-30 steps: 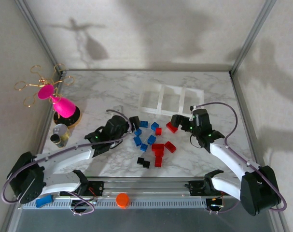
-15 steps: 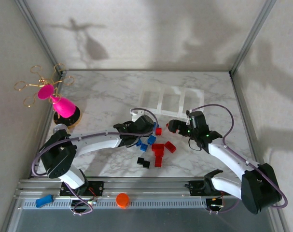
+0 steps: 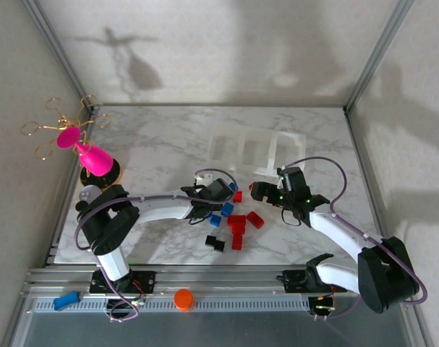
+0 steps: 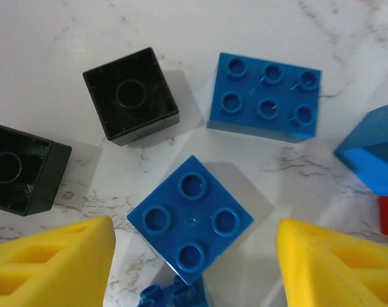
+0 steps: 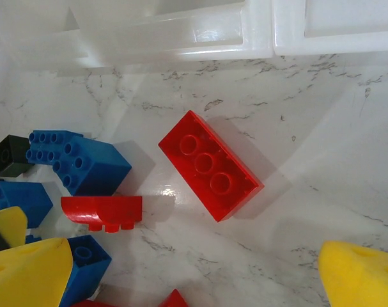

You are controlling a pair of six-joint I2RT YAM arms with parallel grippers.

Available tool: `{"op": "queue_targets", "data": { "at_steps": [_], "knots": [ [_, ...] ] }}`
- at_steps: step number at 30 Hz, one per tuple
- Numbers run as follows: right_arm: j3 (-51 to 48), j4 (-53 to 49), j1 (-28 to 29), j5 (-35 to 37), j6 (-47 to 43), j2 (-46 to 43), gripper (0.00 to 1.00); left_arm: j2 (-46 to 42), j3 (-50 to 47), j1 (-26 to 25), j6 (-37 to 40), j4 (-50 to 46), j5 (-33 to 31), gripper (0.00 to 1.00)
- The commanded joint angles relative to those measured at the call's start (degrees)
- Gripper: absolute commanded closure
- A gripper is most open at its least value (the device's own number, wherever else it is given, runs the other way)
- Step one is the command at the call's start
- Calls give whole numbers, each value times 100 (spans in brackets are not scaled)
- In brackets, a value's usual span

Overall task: Sort the legos into containers by color
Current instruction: Pick up the lego from the center of the table.

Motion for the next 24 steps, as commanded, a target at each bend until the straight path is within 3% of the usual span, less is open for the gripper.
{"op": "queue_targets", "data": {
  "at_steps": [1, 12, 24],
  "knots": [
    [72, -1, 36, 92, -8, 55, 1, 199, 27, 73, -119, 60, -222, 35],
    [96, 9, 27, 137, -14, 77, 1, 433, 67, 161, -78, 315, -321, 51],
    [243, -14, -3, 34, -15, 19, 1, -14, 40, 145, -15, 256, -394, 67]
  ]
}}
